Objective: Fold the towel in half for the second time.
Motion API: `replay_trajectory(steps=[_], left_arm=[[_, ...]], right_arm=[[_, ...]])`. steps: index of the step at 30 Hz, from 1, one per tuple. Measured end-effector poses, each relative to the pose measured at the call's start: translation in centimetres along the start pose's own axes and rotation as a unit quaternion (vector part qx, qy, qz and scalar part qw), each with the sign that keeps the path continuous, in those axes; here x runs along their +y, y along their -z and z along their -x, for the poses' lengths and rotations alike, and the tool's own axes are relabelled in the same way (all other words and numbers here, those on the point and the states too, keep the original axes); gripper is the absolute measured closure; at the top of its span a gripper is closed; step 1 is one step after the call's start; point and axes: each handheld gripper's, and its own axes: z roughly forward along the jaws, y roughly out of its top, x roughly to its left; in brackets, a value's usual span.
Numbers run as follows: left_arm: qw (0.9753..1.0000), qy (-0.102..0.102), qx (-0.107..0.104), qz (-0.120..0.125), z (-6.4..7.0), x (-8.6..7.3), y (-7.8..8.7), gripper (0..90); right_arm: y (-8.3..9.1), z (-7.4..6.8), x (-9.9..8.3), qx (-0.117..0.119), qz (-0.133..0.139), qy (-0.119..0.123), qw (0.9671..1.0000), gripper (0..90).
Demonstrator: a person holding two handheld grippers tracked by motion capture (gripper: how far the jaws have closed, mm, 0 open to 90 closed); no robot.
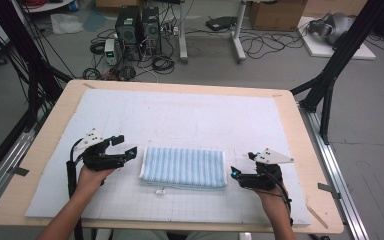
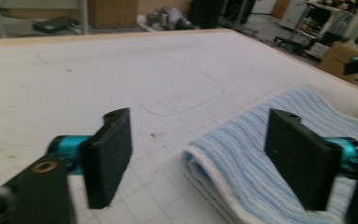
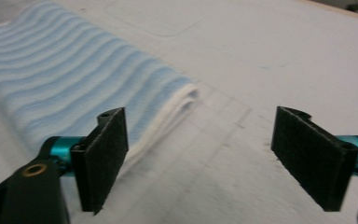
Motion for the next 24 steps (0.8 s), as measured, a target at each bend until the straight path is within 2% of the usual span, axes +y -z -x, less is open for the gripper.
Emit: replay_trajectory(steps=[3, 8, 15, 24], left_arm=[[0.9999, -0.011, 0.005, 0.005, -0.4, 0.3, 0.5, 19.9], [0.9999, -0.015, 0.004, 0.007, -1.0, 0.5, 1.1, 20.8], [0.9997, -0.015, 0.009, 0.014, -1.2, 0.7, 1.9, 20.9], [0.9996, -0.02, 0.014, 0.016, -1.2, 0.8, 2.4, 21.5]], right_arm=[[0.7, 0.8, -0.1, -0.019, 0.013, -0.015, 0.9996, 11.7], [1.9, 2.0, -0.3, -0.041, 0.029, -0.025, 0.9984, 11.3], [3.0, 2.6, -0.2, -0.053, 0.045, -0.033, 0.997, 11.1], [3.2, 2.5, -0.1, -0.058, 0.045, -0.034, 0.9967, 11.1]])
